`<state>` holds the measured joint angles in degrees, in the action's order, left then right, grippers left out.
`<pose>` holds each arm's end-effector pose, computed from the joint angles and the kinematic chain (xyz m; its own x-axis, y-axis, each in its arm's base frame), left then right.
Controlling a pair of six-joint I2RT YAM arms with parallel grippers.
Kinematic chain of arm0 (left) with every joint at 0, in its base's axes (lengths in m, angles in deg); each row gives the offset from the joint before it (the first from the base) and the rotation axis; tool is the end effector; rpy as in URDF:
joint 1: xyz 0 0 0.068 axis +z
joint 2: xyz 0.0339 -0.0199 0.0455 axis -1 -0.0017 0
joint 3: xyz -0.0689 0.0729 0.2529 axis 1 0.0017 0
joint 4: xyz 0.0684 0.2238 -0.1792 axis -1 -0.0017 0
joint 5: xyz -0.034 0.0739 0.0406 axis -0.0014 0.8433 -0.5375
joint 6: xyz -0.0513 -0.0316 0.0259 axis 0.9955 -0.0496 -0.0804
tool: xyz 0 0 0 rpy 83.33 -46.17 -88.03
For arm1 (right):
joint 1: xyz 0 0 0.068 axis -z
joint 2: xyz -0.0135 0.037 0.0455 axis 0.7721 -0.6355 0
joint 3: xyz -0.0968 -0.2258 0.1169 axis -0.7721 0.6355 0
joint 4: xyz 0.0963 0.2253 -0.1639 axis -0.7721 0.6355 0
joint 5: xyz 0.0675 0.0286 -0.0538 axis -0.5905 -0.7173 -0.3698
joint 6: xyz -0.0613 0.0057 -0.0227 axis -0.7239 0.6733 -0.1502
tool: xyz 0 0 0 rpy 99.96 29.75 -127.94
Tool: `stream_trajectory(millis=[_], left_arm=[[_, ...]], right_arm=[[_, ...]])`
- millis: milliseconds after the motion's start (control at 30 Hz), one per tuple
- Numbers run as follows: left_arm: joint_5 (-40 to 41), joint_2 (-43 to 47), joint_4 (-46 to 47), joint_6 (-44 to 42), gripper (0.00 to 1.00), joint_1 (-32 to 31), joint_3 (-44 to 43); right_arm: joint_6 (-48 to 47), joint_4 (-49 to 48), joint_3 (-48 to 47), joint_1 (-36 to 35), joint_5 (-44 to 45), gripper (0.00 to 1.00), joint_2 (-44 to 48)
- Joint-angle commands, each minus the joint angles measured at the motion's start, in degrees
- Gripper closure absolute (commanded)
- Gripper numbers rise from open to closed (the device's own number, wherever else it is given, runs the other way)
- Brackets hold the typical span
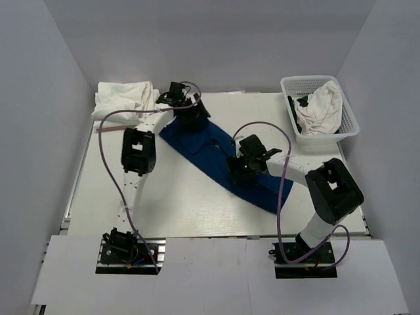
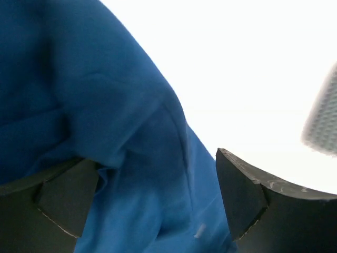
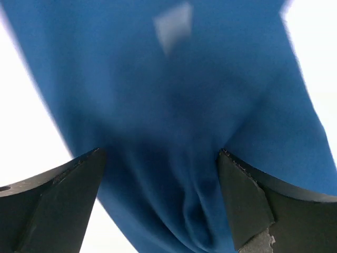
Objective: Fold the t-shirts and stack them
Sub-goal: Rotate the tshirt 90 degrees
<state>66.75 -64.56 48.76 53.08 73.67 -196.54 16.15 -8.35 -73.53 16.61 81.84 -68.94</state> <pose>0.5403 -0.1737 0.1387 -0.8916 -0.3692 -0.2621 -0.1789 0.8191 -0.5451 0.3019 0.2020 0.1277 -0.7523 -0.3386 -0.5651 -0.4485 0.8916 0.0628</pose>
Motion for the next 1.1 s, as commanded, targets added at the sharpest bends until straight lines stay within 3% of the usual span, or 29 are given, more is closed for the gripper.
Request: stream_trajectory(millis=[0,67,133,267,333,433,633,700,867,1000,1067], left_arm=[[-4.17,-15.84,5.60,1.15,0.00,-0.12,-24.42],[-13.79,-24.10,18.40,10.06,0.00,-0.73,-29.10],[-14.22,-24.67,36.65,16.43,0.00,-1.26,-24.29],[-5.62,-26.43,40.00,17.42,0.00,-3.19,-26.21],[-2.54,-26.43,40.01,17.42,0.00,-3.72,-25.68],[8.68,-25.29,38.43,16.19,0.00,-3.72,-24.62],[12.84,-24.59,34.39,20.14,0.00,-1.88,-25.15],[14.18,-22.04,33.86,17.86,0.00,-1.88,-23.75],[18.57,-10.12,31.58,9.87,0.00,-1.27,-22.87],[12.88,1.11,26.23,3.20,0.00,-0.21,-20.07],[12.33,7.72,18.86,-1.62,0.00,-0.21,-12.90]], right_arm=[[-10.49,2.74,1.02,-3.85,-20.55,0.10,-0.58],[-14.46,3.35,-0.57,-6.30,-29.64,0.10,-1.63],[-17.38,3.01,-3.90,-7.37,-34.60,0.10,-3.82],[-21.61,8.43,-16.10,-11.58,-40.51,0.10,-14.35],[-23.44,11.08,-19.02,-12.03,-43.95,0.10,-16.84],[-24.59,13.80,-18.95,-11.95,-44.91,0.10,-15.09],[-23.20,12.86,-16.93,-12.65,-41.14,0.10,-3.86],[-21.18,10.74,-15.17,-12.56,-38.68,0.10,0.80],[-21.34,8.19,-11.75,-12.83,-28.05,0.10,8.64],[-21.88,7.13,-7.01,-14.14,-19.01,0.10,14.18],[-20.04,7.13,-5.68,-14.32,-15.94,0.10,16.02]])
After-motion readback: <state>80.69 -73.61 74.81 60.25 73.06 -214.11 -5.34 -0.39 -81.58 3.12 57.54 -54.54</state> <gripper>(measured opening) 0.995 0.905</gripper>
